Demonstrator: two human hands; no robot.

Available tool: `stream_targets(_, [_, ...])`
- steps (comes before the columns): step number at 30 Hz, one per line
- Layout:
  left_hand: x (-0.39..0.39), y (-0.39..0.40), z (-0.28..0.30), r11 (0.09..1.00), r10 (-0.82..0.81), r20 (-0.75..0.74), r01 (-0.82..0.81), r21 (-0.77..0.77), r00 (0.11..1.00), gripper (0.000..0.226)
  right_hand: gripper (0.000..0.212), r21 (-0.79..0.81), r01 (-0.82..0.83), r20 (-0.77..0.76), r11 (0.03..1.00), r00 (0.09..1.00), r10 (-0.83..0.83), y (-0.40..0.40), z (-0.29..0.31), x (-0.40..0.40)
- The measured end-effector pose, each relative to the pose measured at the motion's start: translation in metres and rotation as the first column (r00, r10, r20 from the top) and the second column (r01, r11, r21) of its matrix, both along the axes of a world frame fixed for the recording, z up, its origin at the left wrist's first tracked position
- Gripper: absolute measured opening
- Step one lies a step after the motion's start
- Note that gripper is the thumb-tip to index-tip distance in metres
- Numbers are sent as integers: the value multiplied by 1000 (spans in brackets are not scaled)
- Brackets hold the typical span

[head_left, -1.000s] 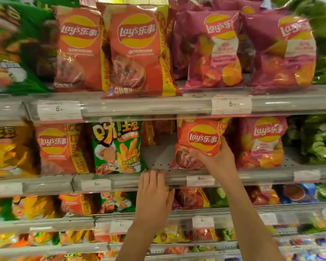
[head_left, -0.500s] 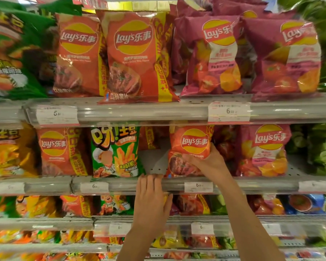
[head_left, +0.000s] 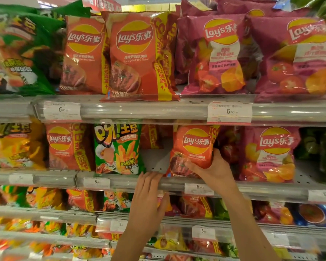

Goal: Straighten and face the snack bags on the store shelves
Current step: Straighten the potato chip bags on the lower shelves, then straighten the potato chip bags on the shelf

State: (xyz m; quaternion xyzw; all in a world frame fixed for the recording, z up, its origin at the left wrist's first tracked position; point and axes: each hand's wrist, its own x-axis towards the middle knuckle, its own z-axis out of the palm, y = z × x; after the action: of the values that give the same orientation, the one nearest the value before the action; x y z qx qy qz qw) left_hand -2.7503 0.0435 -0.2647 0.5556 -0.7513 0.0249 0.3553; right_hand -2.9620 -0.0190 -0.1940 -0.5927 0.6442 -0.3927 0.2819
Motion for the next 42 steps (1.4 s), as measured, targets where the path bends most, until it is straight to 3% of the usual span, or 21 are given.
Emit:
stream_targets(3, [12,9,1,998,-23,-139,13,-67,990,35,110,-8,15,-19,1000,1000,-15,2,-2,2])
stream_targets(8, [58,11,-2,940,142,-225,-203,-275,964,22,111,-47,78,16,996,997,-77,8,-4,9])
stream_targets(13, [125,0,0,901,281,-277,-352,-253,919,26,103,-123,267,73,956,963,-260,17,-9,25])
stream_targets(18, [194,-2,4,908,275,-303,-350,-229,912,27,76,-374,537,102,756,834,-542,39,-11,67])
stream_targets(22, [234,-6,12,924,243,-403,-336,-180,882,31,51,-535,552,170,639,812,-559,52,-14,121])
stream_targets(27, [272,-8,19,958,178,-465,-260,-118,867,27,33,-445,485,279,752,874,-399,54,-27,182])
stream_targets(37, [309,-21,42,982,165,-520,-188,9,838,42,54,-352,353,324,867,915,-241,57,-13,227])
stream_targets(42, [305,-35,58,984,143,-577,-50,174,804,61,58,-278,224,296,934,945,-139,46,-4,228])
